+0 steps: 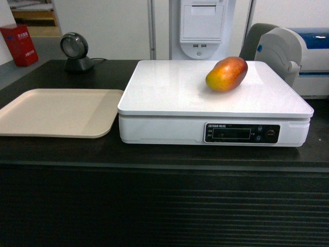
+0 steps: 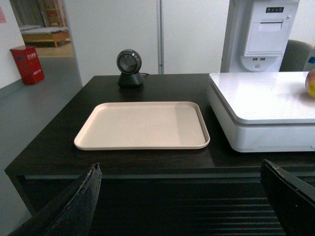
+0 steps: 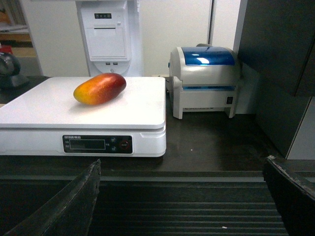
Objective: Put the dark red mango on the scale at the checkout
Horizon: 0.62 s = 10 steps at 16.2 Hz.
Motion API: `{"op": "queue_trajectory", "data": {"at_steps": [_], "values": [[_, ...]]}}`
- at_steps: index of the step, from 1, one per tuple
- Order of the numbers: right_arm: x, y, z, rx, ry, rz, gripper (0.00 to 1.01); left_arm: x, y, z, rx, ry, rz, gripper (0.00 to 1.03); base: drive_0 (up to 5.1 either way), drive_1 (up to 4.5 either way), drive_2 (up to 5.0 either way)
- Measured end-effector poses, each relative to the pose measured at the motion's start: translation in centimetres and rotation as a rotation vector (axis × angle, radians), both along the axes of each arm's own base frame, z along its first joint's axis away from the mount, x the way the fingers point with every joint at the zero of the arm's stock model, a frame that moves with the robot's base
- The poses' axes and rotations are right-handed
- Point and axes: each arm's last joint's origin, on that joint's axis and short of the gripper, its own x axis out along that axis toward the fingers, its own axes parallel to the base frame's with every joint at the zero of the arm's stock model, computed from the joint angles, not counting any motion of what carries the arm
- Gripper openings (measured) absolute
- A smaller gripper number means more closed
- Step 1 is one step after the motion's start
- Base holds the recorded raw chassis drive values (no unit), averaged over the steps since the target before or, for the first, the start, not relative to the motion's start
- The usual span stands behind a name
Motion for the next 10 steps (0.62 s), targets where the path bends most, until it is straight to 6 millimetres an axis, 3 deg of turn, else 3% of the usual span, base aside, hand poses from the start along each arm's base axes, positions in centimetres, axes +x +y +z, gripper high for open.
{"op": "queue_trajectory", "data": {"at_steps": [10], "values": [[0.00, 0.00, -0.03, 0.000, 0.003, 0.000, 0.98, 0.00, 0.00, -0.03, 0.000, 0.003, 0.000, 0.98, 0.0, 0.00, 0.0]]}}
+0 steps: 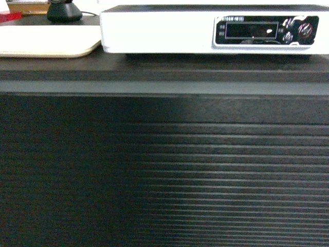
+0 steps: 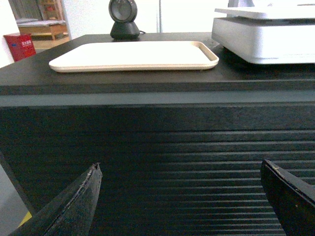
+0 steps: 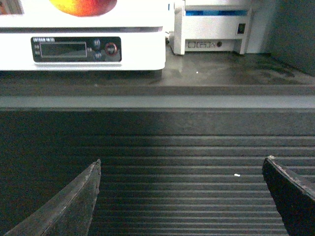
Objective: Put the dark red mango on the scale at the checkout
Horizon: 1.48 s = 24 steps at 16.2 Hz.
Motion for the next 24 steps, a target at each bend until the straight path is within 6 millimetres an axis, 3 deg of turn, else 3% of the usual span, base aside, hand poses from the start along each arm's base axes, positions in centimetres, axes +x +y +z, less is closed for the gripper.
{"op": "queue_trajectory", "data": {"at_steps": [24], "values": [[0.00, 0.00, -0.01, 0.000, 0.002, 0.000, 0.98, 0.00, 0.00, -0.02, 0.000, 0.002, 0.000, 0.98, 0.0, 0.00, 0.0]]}}
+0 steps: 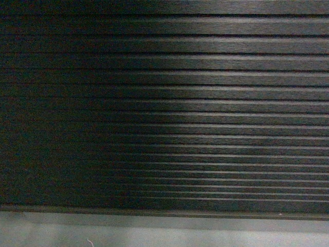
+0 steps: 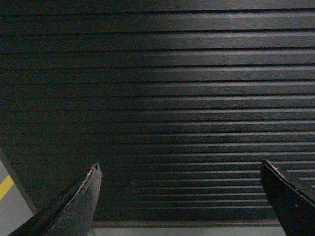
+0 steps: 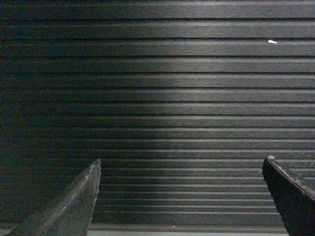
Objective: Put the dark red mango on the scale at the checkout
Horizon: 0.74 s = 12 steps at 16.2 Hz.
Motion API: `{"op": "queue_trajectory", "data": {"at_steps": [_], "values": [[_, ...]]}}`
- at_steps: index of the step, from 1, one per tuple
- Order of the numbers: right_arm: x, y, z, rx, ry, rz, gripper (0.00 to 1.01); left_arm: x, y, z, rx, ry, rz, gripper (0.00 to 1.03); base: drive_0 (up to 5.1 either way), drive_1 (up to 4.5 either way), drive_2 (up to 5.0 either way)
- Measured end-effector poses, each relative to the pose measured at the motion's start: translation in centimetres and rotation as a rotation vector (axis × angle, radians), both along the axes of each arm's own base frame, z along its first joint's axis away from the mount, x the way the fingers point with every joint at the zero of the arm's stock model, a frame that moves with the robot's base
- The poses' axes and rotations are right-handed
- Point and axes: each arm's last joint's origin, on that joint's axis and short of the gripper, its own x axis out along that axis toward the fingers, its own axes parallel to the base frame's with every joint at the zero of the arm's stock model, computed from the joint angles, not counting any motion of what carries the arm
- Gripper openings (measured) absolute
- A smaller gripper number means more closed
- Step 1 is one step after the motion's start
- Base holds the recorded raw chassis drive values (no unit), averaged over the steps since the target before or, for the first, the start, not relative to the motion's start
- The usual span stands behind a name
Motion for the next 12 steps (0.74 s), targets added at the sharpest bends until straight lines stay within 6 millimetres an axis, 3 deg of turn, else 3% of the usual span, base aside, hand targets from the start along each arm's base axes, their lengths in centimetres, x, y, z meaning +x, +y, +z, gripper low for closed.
{"op": "queue_trajectory", "data": {"at_steps": [12], "values": [[0.00, 0.00, 0.00, 0.000, 0.000, 0.000, 0.98, 0.00, 0.00, 0.00, 0.000, 0.000, 0.000, 0.98, 0.0, 0.00, 0.0]]}}
